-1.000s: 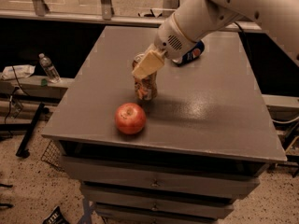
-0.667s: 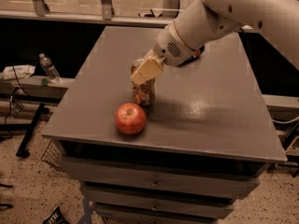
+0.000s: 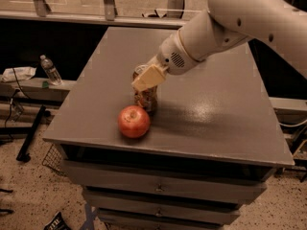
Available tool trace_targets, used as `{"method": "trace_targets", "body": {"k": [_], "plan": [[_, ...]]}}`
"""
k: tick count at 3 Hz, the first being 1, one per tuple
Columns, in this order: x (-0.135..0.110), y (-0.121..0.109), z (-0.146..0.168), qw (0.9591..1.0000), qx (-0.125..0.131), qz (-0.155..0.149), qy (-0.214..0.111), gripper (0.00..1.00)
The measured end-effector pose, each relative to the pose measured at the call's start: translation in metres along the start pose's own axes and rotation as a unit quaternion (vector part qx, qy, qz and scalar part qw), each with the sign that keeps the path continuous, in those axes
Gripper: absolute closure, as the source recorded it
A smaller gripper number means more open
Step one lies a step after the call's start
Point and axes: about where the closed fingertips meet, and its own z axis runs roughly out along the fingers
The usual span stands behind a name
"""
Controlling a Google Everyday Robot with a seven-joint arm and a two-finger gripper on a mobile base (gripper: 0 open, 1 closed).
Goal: Move orange can near apple
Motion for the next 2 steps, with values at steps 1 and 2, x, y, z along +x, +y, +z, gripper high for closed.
{"method": "trace_targets", "body": {"k": [1,2], "plan": [[-0.0008,0.0012,0.0013,1.0,-0.001,-0.001,0.0,0.85],[-0.002,0.0027,0.0025,1.0,-0.002,-0.002,0.0,0.61]]}}
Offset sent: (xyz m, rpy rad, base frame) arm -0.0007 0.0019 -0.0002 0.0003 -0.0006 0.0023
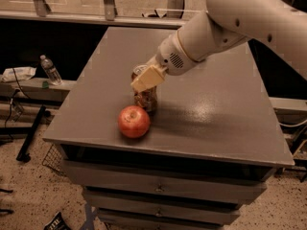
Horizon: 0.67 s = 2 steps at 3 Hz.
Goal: Move orange can near apple
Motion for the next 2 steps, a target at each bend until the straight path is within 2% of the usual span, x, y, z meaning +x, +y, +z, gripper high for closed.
{"method": "trace_targets", "body": {"k": [2], "plan": [[-0.0021,0.0028,0.0022,1.0,-0.002,-0.003,0.001,0.14]]}}
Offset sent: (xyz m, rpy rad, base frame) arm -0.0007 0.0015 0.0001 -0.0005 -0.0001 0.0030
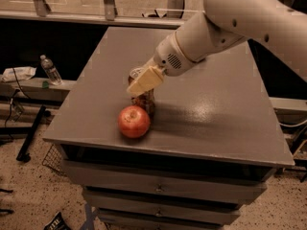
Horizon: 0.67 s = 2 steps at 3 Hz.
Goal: Move orange can near apple
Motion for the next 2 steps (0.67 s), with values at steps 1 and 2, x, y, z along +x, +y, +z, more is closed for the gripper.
{"method": "trace_targets", "body": {"k": [1,2], "plan": [[-0.0011,0.0015,0.0011,1.0,-0.001,-0.001,0.0,0.0],[0.0017,0.0003,-0.0024,1.0,0.003,-0.001,0.002,0.0]]}}
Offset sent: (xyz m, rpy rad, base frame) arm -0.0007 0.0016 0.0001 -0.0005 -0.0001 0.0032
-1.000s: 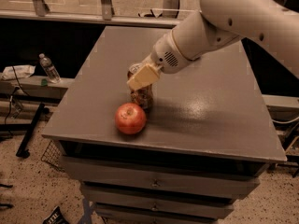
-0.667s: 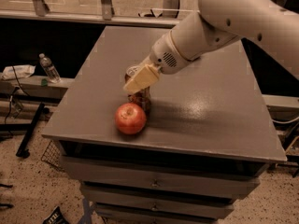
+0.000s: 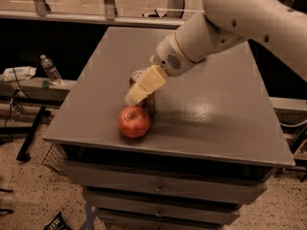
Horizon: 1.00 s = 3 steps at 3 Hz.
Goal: Move orange can near apple
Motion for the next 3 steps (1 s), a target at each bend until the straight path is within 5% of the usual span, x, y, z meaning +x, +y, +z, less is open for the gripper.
{"method": "trace_targets", "body": {"k": [2,3], "plan": [[0.051,-0.018,-0.064,0.9972,0.068,0.026,0.018,0.0],[0.102,-0.032,-0.113,0.9915,0.11,0.069,0.008,0.0]]}}
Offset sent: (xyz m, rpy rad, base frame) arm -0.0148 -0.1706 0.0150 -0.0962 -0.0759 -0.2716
